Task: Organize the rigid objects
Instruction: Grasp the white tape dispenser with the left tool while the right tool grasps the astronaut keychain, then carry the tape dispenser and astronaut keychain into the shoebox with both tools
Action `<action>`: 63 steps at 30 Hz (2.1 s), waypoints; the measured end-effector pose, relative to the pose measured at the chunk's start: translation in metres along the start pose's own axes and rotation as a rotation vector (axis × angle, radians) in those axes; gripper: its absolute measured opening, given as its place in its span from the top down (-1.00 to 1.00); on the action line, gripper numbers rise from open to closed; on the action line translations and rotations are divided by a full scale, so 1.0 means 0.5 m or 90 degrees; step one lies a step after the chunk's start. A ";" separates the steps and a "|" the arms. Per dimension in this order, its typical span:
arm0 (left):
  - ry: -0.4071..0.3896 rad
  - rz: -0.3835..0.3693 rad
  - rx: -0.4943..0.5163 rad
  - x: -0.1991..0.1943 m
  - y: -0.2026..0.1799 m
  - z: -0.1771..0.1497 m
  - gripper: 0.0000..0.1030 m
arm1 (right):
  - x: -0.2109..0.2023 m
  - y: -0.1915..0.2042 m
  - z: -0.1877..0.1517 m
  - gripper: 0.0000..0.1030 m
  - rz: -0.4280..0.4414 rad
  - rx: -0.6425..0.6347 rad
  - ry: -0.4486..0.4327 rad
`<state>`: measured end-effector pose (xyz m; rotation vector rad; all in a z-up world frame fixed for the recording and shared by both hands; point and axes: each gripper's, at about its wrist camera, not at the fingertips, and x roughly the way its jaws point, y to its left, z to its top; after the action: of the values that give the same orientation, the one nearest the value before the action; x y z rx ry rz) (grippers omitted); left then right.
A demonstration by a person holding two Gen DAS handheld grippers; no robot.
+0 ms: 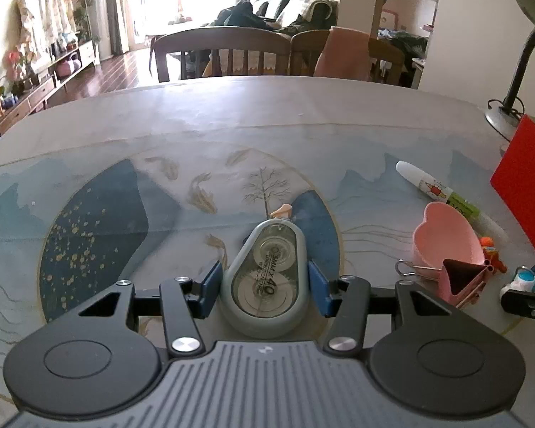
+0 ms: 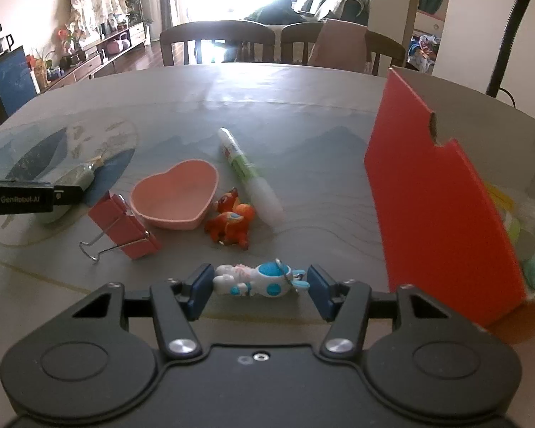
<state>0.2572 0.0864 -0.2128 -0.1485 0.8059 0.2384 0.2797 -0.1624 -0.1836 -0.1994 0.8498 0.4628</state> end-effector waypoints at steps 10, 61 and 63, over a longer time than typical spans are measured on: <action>0.002 -0.022 -0.033 -0.041 0.003 -0.002 0.00 | -0.066 -0.005 0.007 -0.09 0.018 0.017 -0.009; -0.021 -0.167 0.071 -0.288 -0.355 0.138 0.00 | -0.320 -0.259 0.053 -0.09 0.018 0.102 -0.131; -0.015 -0.174 0.081 -0.277 -0.384 0.142 0.00 | -0.316 -0.282 0.048 -0.09 0.011 0.108 -0.130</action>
<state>0.2652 -0.1042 -0.0557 -0.1347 0.7652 -0.0689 0.2724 -0.3280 -0.0498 0.0124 0.6863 0.4169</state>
